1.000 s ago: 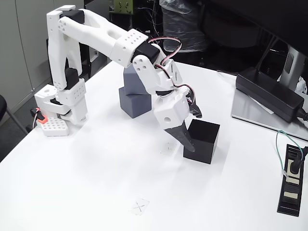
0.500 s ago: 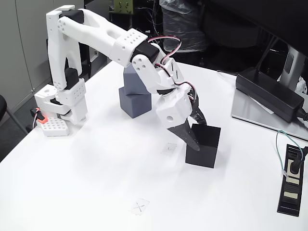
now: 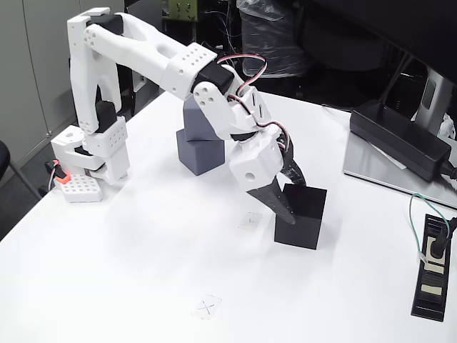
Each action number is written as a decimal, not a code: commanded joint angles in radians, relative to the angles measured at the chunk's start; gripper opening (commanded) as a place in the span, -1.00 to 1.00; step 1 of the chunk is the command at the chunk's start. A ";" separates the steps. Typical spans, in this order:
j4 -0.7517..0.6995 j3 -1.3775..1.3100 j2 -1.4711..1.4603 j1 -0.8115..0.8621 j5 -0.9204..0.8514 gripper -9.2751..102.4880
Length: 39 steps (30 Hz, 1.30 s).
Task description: Stack the three blocks in an ordered color.
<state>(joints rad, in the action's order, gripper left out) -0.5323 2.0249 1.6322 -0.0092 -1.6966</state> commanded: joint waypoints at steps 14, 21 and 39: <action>-0.008 -0.003 0.052 -0.003 0.011 -0.55; -0.009 0.000 0.161 -0.009 0.011 -0.55; -0.535 -0.092 0.580 -0.089 0.009 -0.55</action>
<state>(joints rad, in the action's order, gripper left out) -0.9710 2.0110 2.1338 -0.0721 -1.6966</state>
